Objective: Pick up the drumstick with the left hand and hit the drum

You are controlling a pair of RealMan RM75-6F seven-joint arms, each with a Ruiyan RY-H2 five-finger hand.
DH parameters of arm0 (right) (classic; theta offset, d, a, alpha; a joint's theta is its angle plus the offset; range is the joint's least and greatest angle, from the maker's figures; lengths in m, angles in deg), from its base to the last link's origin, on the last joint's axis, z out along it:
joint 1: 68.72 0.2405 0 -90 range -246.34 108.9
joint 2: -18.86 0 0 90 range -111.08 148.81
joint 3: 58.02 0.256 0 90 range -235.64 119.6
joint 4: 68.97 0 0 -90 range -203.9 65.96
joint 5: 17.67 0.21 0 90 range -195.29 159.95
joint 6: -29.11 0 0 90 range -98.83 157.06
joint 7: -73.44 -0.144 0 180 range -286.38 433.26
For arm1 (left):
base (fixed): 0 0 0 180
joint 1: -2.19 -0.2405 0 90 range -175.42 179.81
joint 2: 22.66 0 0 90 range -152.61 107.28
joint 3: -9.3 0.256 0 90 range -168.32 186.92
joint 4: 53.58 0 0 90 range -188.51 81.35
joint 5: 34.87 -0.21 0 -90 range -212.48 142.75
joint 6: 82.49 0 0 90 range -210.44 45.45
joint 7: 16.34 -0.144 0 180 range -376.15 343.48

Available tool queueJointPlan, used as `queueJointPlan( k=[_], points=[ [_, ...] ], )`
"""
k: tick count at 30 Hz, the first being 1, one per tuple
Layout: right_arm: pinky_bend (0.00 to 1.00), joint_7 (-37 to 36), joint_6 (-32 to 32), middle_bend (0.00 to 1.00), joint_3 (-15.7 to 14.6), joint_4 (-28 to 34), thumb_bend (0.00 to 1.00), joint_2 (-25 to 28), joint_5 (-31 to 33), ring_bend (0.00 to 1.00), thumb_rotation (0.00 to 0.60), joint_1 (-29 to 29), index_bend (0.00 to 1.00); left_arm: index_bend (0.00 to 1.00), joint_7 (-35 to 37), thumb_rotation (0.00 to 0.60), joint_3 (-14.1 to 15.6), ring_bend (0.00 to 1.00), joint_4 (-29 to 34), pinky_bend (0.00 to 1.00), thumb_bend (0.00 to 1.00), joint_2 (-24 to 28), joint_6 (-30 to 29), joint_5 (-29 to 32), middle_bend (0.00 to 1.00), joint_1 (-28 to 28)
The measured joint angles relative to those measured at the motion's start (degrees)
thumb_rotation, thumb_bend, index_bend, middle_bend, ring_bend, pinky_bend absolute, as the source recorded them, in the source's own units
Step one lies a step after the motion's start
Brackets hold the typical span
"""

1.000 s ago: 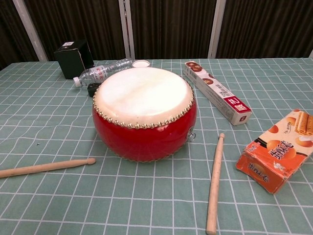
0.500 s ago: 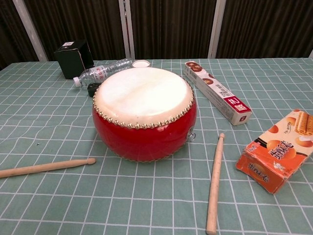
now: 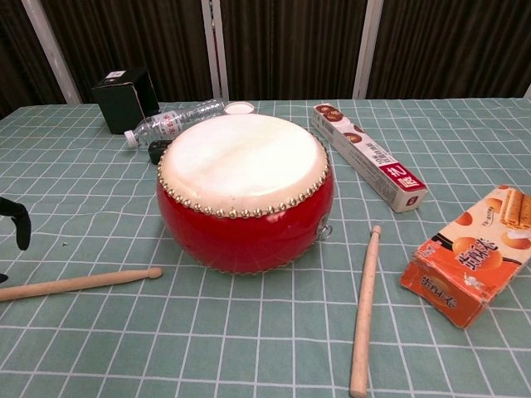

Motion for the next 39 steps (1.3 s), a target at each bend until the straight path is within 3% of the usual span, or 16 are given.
queueJointPlan(
  k=[11, 39],
  points=[
    [0.12, -0.8, 0.3, 0.00, -0.1, 0.3, 0.25, 0.2, 0.2, 0.00, 0.600, 0.0, 0.00, 0.46, -6.2, 0.600, -1.1, 1.00, -1.5, 0.98, 0.25, -6.9, 0.6, 11.6, 1.00, 3.8],
    [0.12, -1.4, 0.6, 0.00, -0.1, 0.7, 0.25, 0.3, 0.3, 0.00, 0.600, 0.1, 0.00, 0.49, -5.9, 0.600, 0.9, 1.00, -5.7, 0.98, 0.29, -8.0, 0.1, 17.0, 1.00, 6.2]
  ],
)
